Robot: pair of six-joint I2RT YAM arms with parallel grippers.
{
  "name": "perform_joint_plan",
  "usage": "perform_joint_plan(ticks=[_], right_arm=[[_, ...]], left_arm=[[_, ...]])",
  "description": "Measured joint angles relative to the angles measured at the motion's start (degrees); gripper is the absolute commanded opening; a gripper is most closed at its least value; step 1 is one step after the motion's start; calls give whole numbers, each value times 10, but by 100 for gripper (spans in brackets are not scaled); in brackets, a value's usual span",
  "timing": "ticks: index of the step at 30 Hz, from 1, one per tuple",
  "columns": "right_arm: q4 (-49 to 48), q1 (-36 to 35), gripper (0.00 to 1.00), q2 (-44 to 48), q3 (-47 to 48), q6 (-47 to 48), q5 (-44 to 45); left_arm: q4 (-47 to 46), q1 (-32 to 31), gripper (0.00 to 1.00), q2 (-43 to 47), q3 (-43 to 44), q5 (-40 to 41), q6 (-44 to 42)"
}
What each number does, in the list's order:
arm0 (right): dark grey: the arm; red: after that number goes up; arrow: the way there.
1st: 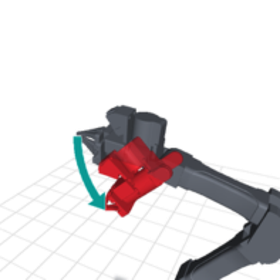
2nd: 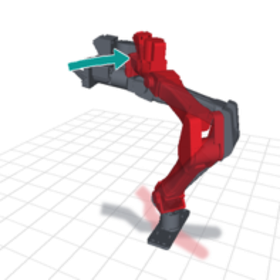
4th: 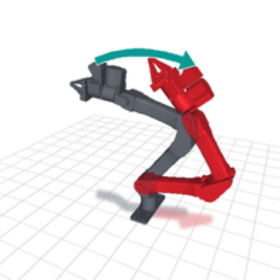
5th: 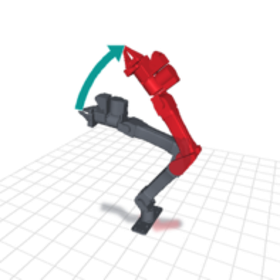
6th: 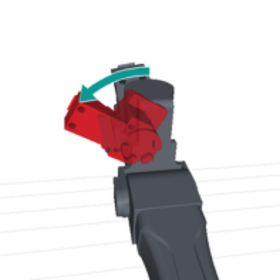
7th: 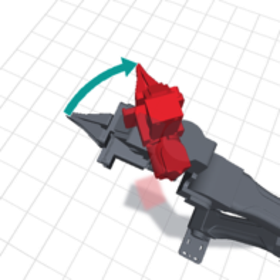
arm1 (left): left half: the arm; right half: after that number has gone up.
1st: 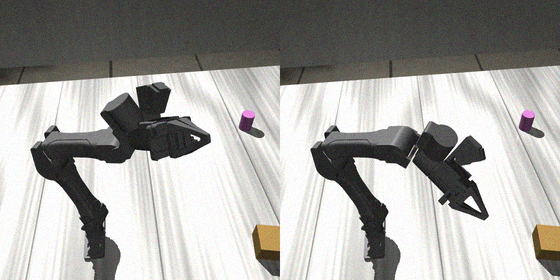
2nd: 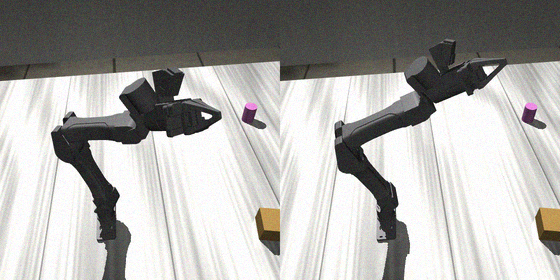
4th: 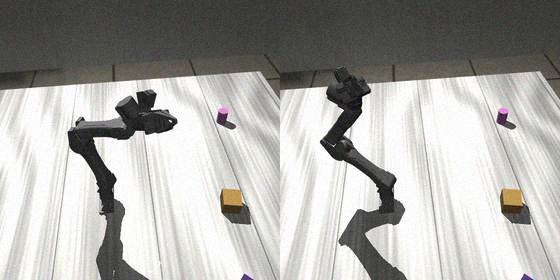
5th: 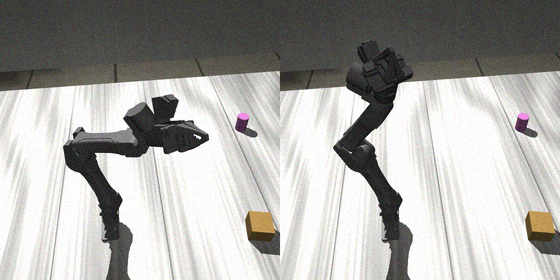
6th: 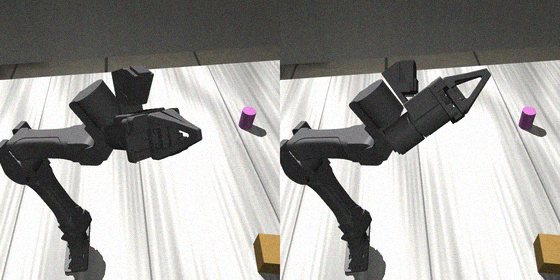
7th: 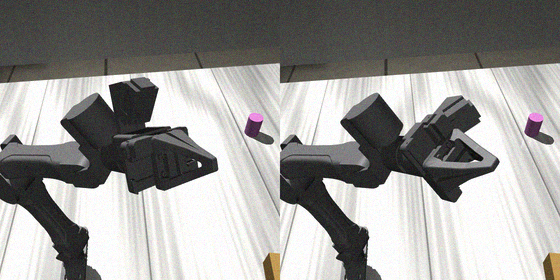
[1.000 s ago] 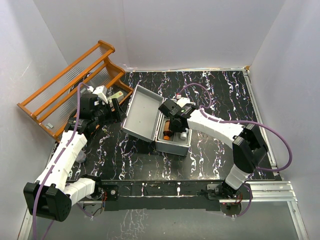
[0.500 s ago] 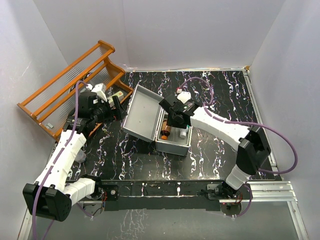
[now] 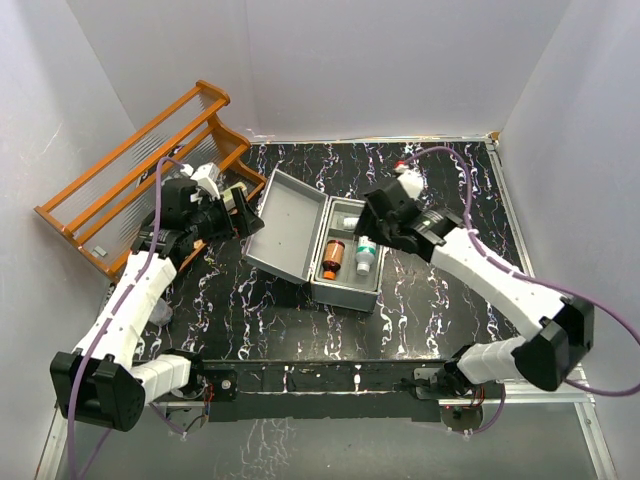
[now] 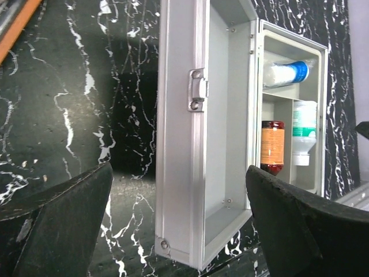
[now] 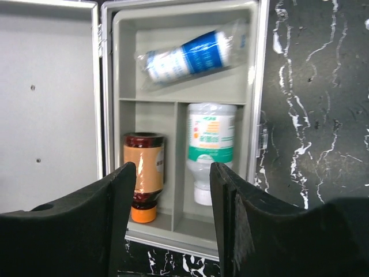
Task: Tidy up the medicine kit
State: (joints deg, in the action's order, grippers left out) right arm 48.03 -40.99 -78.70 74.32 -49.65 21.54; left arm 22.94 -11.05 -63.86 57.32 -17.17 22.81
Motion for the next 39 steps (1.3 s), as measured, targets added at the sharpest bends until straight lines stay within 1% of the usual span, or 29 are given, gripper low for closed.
perform_joint_plan(ticks=[5,13,18,23,28,31,34,39], right_arm=[[-46,52,54,74,-66,12,-28],[-101,69,57,146,-124,16,-45],[-124,78,58,166,-169,10,-54],[-134,84,59,169,-182,0,-54],[-150,89,59,179,-189,-6,-54],[-156,91,59,181,-189,-9,-54],[-157,92,59,183,-190,-11,-53],[-158,95,59,199,-194,-16,-43]], left_arm=[[-22,0,98,-31,0,-33,21],[-42,0,98,-89,0,-95,71],[-48,0,97,-98,0,-134,90],[-54,1,97,-88,0,-180,89],[-73,5,94,-75,0,-232,100],[-109,5,93,-74,-2,-270,134],[-169,4,90,-71,-15,-300,183],[-256,-10,87,-58,-44,-323,248]])
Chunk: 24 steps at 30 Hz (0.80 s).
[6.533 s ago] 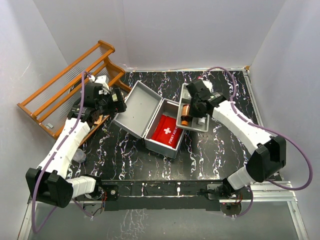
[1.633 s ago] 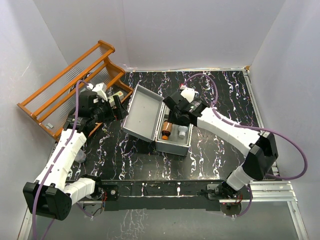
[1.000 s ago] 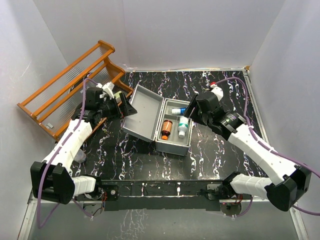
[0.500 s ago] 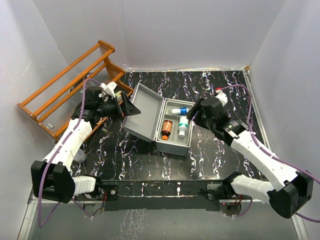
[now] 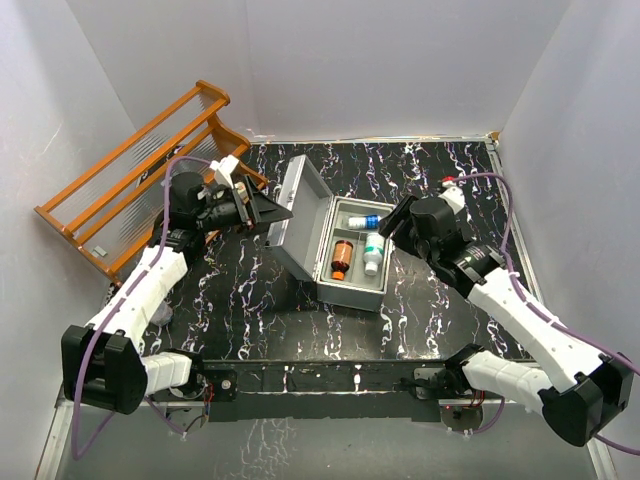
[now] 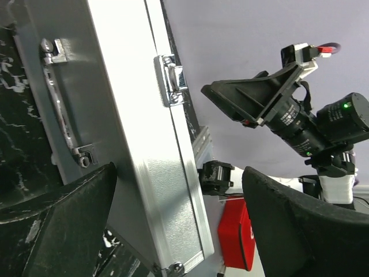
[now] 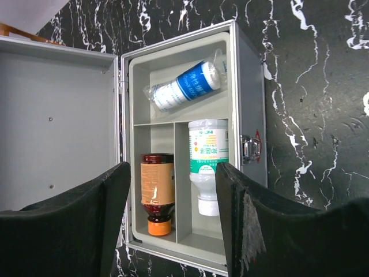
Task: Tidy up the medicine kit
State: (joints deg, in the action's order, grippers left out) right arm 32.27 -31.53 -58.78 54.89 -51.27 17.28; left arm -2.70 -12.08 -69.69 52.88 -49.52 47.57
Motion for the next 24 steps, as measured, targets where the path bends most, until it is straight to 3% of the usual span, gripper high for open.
perform_joint_plan(ticks=[15,24], right_arm=[[36,5,60,80,-4,-50,104],[38,5,62,129,-4,-37,125]], left_arm=[[-87,-164,85,-45,8,40,65],[-90,-203,85,-89,19,58,64]])
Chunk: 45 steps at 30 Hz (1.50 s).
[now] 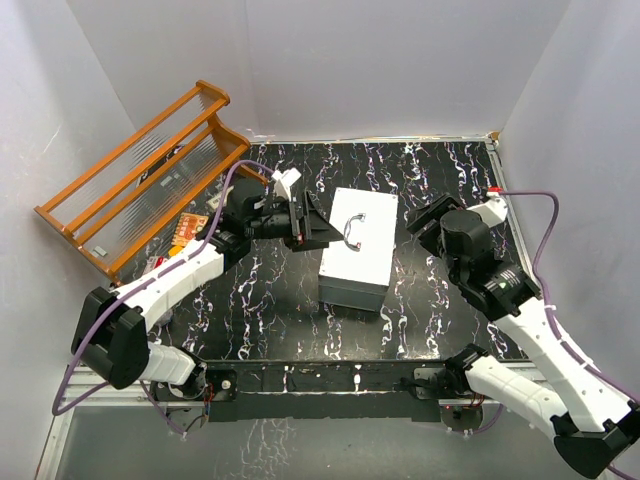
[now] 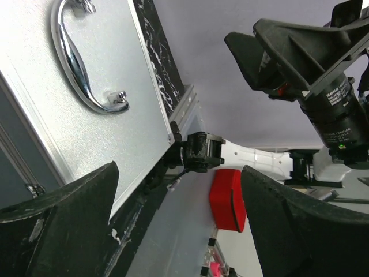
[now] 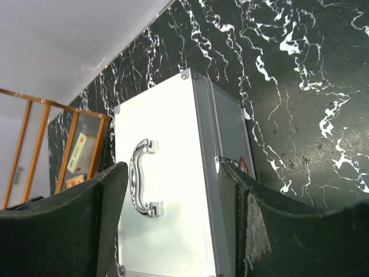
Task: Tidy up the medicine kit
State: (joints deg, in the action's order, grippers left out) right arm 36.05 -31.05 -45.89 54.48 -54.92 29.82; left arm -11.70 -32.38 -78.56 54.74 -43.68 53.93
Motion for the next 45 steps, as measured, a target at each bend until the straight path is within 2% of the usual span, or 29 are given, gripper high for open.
perform_joint_plan(ticks=[6,11,19,26,33,40,45], right_arm=[[-7,0,59,-36,-20,24,-54],[-3,0,45,-72,-45,38,-116],[-4,0,28,-81,-78,45,-205],[-47,6,11,-78,-104,42,-258],[-132,4,9,-137,-103,51,-324],[-221,-13,10,-196,-99,51,-346],[-272,-19,16,-243,-80,67,-356]], left_arm=[[80,0,86,0,42,82,-58],[149,0,84,-3,49,155,-101],[183,0,71,-59,51,177,-130],[188,0,63,-76,51,178,-141],[203,10,59,-59,51,239,-160],[219,31,58,-10,23,288,-181],[242,44,59,27,5,315,-189]])
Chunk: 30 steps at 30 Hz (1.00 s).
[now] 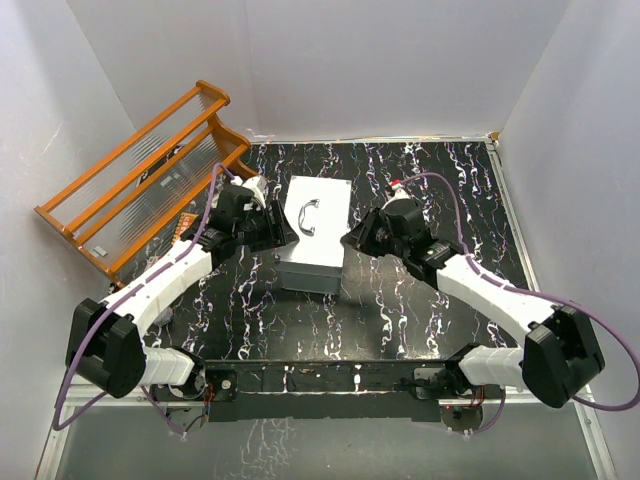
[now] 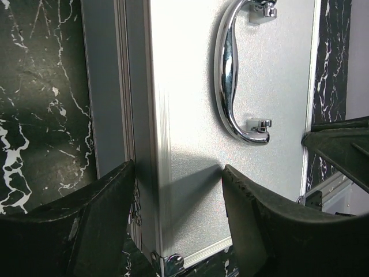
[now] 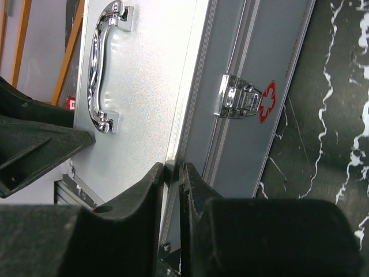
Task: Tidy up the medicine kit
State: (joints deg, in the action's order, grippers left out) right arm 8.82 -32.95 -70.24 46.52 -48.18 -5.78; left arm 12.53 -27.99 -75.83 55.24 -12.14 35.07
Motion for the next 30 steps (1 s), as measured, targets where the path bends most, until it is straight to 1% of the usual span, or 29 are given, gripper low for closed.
perform_joint_plan(ticks=[5,8,11,14,17,19,22,25,30], right_arm=[[-10,-6,38,-18,17,57,19],[-1,-8,44,-5,16,94,43],[3,-2,44,22,12,122,71],[-6,10,39,48,-2,148,95],[-38,16,37,68,-44,183,118],[-62,16,37,77,-82,215,123],[-106,16,39,86,-137,269,118],[-147,16,39,86,-172,324,104],[-215,16,39,56,-181,393,69]], left_arm=[[14,10,64,6,-1,-2,-5],[25,17,67,6,3,-8,-14],[40,27,68,1,14,-19,-27],[46,43,68,-18,31,-35,-39],[44,56,66,-41,45,-54,-46],[38,63,64,-63,60,-72,-49],[28,67,61,-93,80,-91,-55],[25,70,57,-118,102,-106,-64],[12,73,53,-162,138,-144,-81]])
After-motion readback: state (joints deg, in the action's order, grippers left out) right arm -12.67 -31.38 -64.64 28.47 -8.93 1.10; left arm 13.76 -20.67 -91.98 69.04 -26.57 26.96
